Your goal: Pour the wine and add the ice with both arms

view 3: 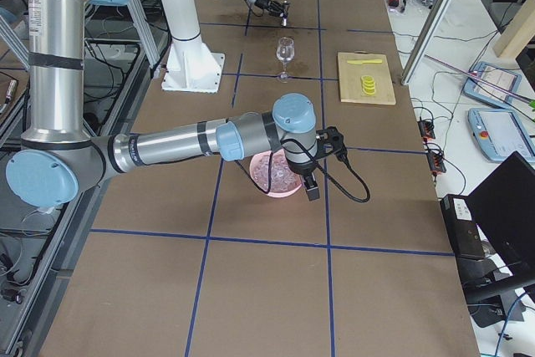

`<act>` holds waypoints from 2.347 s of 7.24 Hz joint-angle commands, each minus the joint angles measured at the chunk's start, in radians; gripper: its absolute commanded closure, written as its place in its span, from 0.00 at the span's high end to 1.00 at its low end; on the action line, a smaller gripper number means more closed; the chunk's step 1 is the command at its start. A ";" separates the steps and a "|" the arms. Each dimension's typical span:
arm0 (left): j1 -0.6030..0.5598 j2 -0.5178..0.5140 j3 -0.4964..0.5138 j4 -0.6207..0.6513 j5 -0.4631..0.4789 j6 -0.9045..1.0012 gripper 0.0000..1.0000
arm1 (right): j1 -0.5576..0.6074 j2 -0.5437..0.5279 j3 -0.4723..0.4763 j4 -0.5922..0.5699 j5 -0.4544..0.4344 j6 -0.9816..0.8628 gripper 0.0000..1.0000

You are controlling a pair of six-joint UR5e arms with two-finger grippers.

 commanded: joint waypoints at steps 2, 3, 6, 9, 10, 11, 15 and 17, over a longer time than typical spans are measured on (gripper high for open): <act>-0.001 0.006 0.001 -0.069 0.035 0.023 0.03 | 0.000 0.000 0.002 0.000 0.002 -0.002 1.00; -0.001 0.006 -0.010 -0.093 0.035 0.201 0.05 | 0.000 0.000 0.000 0.000 0.002 0.000 1.00; 0.001 -0.009 -0.039 -0.479 0.023 0.735 0.00 | 0.000 -0.002 -0.003 0.000 0.002 0.000 1.00; -0.013 -0.012 -0.192 -0.448 -0.248 0.917 0.00 | 0.000 -0.002 -0.006 0.000 0.000 -0.002 1.00; -0.033 -0.012 -0.244 -0.390 -0.389 0.916 0.00 | 0.000 -0.002 -0.006 0.000 0.000 -0.002 1.00; -0.098 -0.017 -0.287 -0.315 -0.571 0.917 0.00 | 0.000 -0.002 -0.006 0.000 0.000 -0.002 1.00; -0.427 -0.213 -0.323 0.062 -1.228 0.919 0.00 | 0.000 -0.005 -0.008 0.000 0.000 0.000 1.00; -0.439 -0.306 -0.329 0.232 -1.260 0.920 0.00 | 0.000 -0.005 -0.009 0.000 0.000 -0.002 1.00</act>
